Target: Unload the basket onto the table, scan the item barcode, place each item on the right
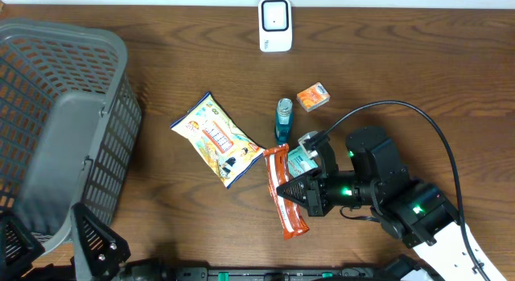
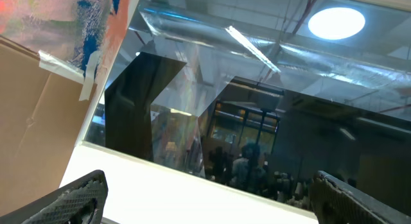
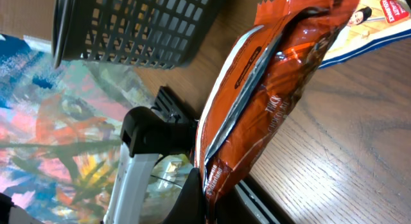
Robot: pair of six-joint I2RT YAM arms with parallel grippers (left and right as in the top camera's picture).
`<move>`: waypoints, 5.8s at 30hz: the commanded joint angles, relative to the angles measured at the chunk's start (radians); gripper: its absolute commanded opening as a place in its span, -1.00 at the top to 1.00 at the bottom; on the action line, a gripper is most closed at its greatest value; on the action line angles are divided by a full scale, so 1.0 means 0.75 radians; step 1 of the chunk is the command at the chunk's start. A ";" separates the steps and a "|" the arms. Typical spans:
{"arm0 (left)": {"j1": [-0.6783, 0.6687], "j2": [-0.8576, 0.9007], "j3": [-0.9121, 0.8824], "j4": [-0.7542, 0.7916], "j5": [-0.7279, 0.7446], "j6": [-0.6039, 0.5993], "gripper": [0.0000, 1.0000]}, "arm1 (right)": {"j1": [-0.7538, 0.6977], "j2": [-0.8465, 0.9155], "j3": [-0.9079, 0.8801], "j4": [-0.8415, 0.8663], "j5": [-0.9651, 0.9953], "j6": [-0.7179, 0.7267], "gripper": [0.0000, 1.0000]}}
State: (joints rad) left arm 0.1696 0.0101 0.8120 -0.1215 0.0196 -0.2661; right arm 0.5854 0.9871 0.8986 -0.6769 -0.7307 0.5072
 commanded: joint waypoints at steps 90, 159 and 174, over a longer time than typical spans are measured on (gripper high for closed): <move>-0.217 -0.008 -0.999 -0.025 0.167 0.093 -1.00 | -0.090 -0.149 0.002 0.051 0.009 0.172 0.97; -0.217 -0.008 -0.999 -0.078 0.166 0.093 -1.00 | -0.307 1.517 1.344 0.421 1.560 -1.113 0.98; -0.217 -0.008 -0.999 -0.082 0.167 0.093 -1.00 | -0.138 1.998 1.582 1.064 1.827 -1.867 0.98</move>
State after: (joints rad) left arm 0.0109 0.0101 0.0734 -0.1589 0.1501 -0.1871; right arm 0.4641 2.4359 2.0624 0.0608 0.5873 -0.7219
